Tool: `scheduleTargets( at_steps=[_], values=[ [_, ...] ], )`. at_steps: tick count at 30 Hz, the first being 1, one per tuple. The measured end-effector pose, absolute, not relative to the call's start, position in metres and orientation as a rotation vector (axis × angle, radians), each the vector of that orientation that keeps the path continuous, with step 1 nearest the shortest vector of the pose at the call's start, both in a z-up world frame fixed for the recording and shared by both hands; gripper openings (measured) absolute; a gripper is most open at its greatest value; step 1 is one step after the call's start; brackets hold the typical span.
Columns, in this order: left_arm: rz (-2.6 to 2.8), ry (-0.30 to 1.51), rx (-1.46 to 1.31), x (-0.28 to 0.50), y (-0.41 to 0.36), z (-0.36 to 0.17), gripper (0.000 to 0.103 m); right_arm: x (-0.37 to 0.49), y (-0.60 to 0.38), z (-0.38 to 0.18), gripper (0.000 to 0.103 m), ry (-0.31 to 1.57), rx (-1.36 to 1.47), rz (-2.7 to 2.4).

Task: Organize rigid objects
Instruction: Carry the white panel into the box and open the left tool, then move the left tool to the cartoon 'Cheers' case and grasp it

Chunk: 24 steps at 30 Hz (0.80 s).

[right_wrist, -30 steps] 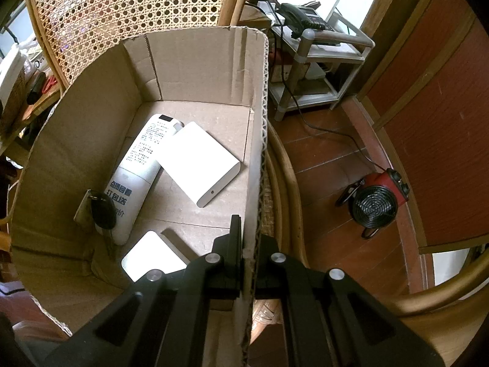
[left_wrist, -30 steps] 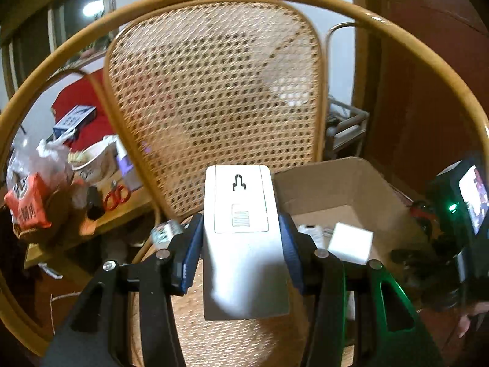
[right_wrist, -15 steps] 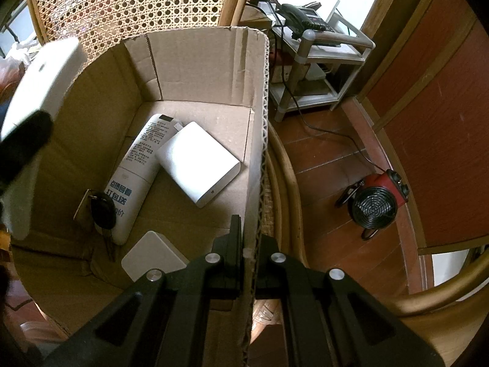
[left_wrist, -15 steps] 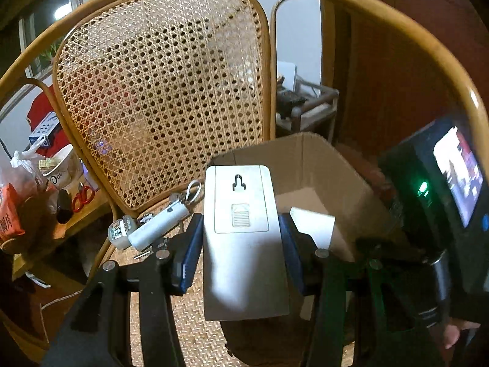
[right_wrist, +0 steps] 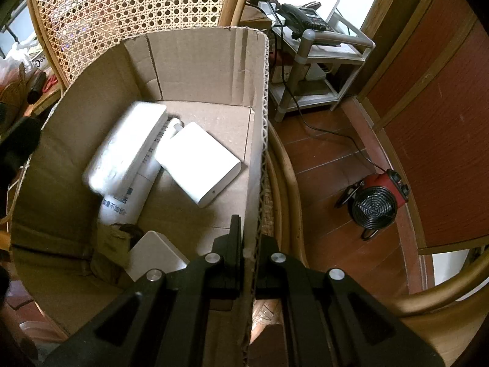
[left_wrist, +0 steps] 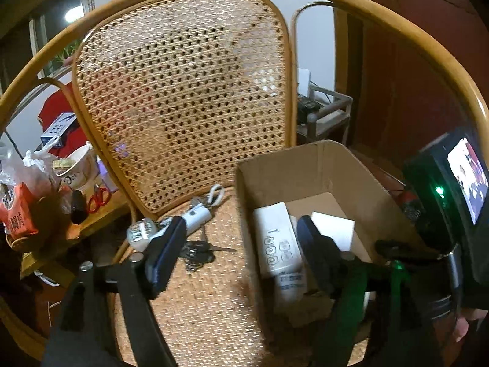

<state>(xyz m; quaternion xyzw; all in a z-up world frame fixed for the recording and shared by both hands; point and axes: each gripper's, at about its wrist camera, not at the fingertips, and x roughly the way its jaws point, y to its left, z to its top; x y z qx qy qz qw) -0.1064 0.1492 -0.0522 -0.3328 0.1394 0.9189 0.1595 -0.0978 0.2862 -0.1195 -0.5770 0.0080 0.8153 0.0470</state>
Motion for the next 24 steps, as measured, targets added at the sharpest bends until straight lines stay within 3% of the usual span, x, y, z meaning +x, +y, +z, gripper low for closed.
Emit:
scheduleTargets(
  at_steps=[4,12,24],
  values=[
    [2.691,0.373,-0.928,-0.119,0.129,-0.046,0.096,-0.098,0.286,-0.119,0.006,0.025,-1.76,2.488],
    [2.786,0.182,-1.02,-0.168,0.075,-0.066,0.097,-0.097,0.286,-0.119,0.006,0.028,-1.761,2.487],
    [2.879,0.157,-1.15,-0.239,0.033,-0.099,0.097,-0.098,0.285,-0.118,0.006,0.018,-1.757,2.479]
  ],
)
